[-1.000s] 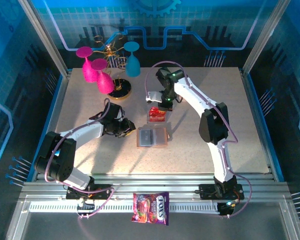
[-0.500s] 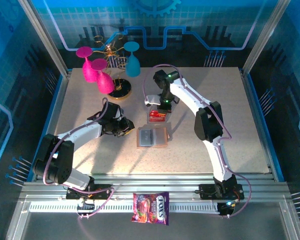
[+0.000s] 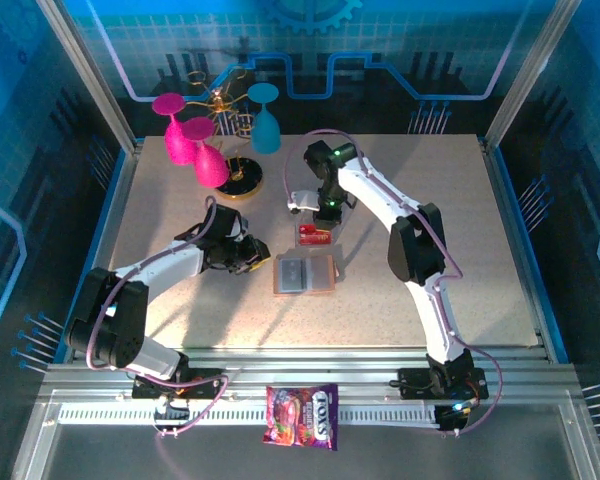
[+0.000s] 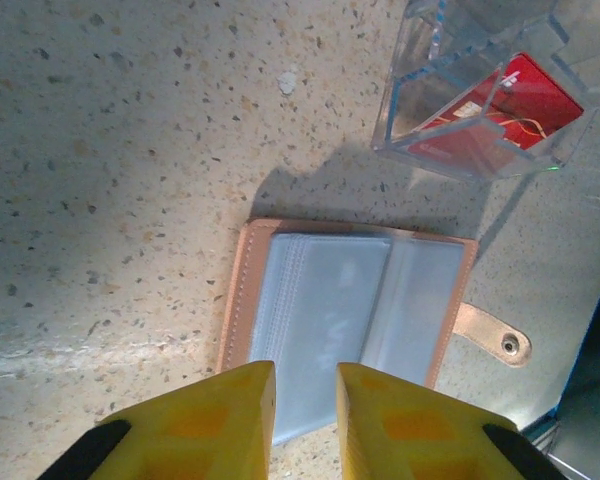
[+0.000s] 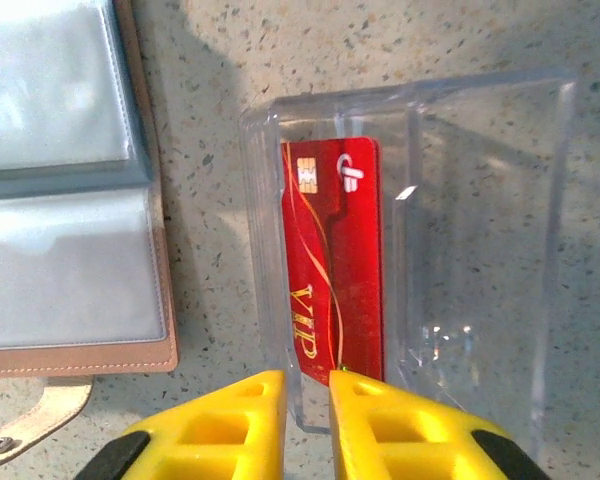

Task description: Take the credit cards out of the card holder

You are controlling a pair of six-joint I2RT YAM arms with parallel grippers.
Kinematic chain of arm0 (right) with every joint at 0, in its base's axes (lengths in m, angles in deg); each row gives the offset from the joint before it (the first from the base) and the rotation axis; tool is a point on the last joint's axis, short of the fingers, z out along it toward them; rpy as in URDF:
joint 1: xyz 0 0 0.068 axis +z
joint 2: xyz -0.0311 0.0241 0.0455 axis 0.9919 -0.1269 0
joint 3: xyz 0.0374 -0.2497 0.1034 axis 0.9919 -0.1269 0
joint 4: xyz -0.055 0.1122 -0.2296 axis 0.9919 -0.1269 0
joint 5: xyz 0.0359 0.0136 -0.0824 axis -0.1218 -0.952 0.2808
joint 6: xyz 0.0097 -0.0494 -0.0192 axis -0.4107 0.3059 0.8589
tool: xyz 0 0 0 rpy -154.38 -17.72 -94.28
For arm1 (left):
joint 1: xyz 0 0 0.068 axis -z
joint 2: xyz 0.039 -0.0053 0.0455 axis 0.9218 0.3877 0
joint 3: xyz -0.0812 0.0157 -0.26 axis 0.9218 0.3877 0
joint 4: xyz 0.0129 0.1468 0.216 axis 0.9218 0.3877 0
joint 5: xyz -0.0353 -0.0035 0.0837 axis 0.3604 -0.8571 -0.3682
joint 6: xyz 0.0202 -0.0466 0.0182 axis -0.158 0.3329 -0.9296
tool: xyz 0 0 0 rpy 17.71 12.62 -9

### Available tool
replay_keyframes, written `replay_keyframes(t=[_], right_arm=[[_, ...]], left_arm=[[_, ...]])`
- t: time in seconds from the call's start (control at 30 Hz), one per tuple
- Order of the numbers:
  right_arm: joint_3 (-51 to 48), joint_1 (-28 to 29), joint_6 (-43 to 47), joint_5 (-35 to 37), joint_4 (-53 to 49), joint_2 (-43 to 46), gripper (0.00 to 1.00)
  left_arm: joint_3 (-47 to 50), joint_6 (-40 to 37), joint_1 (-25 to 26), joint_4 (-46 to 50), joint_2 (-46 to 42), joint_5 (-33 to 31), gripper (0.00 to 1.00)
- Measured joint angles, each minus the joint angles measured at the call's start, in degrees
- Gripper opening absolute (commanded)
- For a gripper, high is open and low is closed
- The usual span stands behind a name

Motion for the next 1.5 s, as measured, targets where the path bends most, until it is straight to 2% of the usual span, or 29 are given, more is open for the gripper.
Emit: replay_keyframes(t=[0.17,0.43,0.63,1.07,1.5], right_arm=[[-4.4,0.2,-3.4,-0.4,3.4,5.4,0.21],[-14.6,0.5,-15.5,-3.7,11.8,13.4,0.22],[-23.6,0.8,-28.0,-6.9,19.0,18.1,0.22],[-45.1,0.9,-61.4,-15.2,38.9,29.2,0.2],[-56.2,3.5,-79.5,-19.1,49.1,34.0,0.15]], left_arm=[[0.0,0.0,0.1,-0.9,1.2,0.9,0.2],[0.0,0.0,1.4,-1.5,4.3,1.3,0.18],[-0.3,0.0,2.6,-2.0,8.0,1.8,0.19],[-3.9,0.0,3.1,-2.6,12.4,2.6,0.19],[-4.6,0.0,3.8,-3.6,14.6,3.7,0.19]])
